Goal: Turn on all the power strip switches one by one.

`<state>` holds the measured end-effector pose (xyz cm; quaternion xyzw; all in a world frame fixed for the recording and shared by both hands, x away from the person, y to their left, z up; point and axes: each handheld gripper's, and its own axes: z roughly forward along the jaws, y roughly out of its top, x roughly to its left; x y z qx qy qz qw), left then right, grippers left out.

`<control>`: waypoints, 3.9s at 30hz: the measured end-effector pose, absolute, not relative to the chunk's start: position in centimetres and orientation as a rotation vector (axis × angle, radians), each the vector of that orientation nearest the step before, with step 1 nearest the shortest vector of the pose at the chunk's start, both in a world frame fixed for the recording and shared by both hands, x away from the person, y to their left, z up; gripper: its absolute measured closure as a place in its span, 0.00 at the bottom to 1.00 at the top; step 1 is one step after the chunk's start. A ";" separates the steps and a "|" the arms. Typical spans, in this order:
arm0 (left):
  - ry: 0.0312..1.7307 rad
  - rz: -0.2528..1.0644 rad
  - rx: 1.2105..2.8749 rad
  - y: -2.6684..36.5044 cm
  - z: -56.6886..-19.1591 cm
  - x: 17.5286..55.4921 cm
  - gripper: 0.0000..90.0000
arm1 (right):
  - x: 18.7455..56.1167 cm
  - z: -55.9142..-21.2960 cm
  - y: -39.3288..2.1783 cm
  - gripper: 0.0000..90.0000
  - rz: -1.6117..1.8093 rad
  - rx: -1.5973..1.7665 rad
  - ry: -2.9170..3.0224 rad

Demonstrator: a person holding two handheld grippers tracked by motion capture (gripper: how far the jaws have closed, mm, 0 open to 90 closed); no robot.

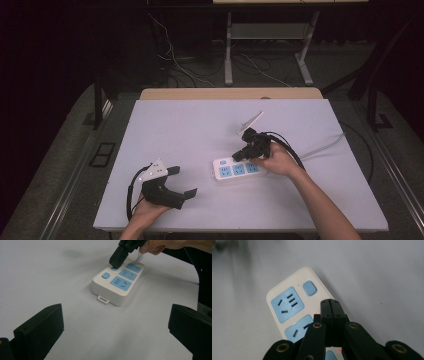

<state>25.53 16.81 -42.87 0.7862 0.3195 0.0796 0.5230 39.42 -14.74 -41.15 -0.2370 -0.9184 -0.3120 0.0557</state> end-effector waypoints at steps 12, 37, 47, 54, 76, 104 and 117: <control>0.760 0.190 1.884 16.6 -42.8 25.4 0.00 | 38.9 -41.2 -14.5 1.00 -0.951 -0.716 -2.831; 0.770 0.191 1.877 17.0 -42.9 25.7 0.00 | 39.1 -41.2 -15.1 1.00 -0.983 -0.752 -2.786; 0.770 0.190 1.877 16.9 -42.9 25.7 0.00 | 39.0 -39.6 -14.7 1.00 -1.044 -0.726 -2.770; 0.768 0.190 1.875 17.0 -42.8 25.7 0.00 | 39.0 -38.7 -13.4 1.00 -1.049 -0.671 -2.790; 0.766 0.191 1.875 17.1 -42.8 25.7 0.00 | 39.0 -40.5 -10.9 1.00 -0.980 -0.628 -2.787; 0.765 0.189 1.876 16.9 -42.8 25.5 0.00 | 39.3 -41.5 -11.0 1.00 -0.998 -0.575 -2.770; 0.773 0.188 1.877 17.0 -42.9 25.6 0.00 | 38.9 -41.4 -10.8 1.00 -0.996 -0.551 -2.824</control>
